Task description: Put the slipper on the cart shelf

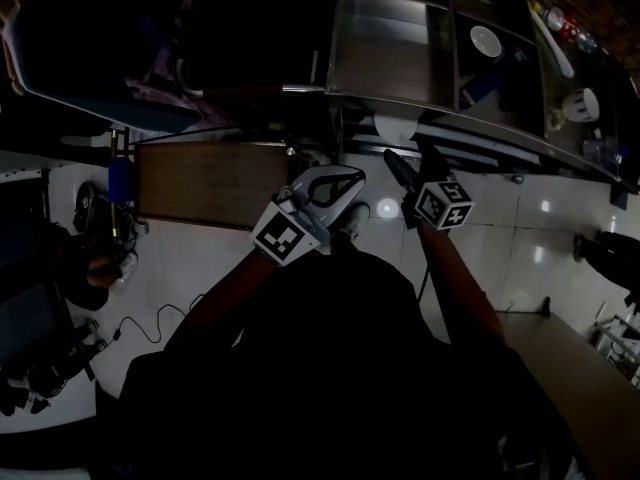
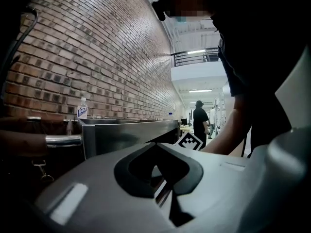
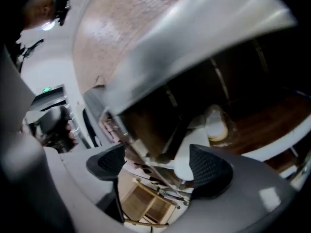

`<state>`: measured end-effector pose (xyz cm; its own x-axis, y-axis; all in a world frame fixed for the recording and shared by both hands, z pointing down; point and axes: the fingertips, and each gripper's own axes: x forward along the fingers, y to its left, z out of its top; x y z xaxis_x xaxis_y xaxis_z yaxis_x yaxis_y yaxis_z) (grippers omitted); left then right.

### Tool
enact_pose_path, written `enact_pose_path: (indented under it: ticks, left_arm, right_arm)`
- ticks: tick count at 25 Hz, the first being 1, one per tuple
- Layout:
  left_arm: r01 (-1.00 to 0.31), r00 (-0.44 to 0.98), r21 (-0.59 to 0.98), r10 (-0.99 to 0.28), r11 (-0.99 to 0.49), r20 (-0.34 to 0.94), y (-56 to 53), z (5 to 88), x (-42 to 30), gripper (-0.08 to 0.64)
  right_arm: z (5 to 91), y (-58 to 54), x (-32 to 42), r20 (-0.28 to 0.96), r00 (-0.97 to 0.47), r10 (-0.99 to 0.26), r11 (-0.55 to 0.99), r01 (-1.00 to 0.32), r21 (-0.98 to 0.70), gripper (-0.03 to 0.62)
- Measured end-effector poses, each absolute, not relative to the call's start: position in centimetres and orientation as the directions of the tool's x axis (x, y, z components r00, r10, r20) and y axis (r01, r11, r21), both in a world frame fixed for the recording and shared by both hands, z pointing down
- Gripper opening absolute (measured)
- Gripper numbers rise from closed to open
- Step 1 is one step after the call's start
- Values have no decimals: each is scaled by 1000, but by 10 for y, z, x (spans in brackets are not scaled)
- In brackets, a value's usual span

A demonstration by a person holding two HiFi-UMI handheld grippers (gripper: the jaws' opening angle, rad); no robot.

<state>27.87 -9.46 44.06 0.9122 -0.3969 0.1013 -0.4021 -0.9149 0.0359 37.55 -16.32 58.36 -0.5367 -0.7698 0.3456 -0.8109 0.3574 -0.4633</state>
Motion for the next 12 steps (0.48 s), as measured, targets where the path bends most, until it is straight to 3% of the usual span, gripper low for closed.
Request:
enact_pose_path:
  ticks: [9,12]
  left_arm:
    - [-482,873,58,-474,-874,117,-78,429,220,2]
    - [-495,866,52,-488,-867,108,-74,426,196,2]
  right_arm:
    - [499,-122,276,210,-716,-666,654,-696,-297,394]
    - [483,-109,238,199,-760,-619,716,-650,-255,336]
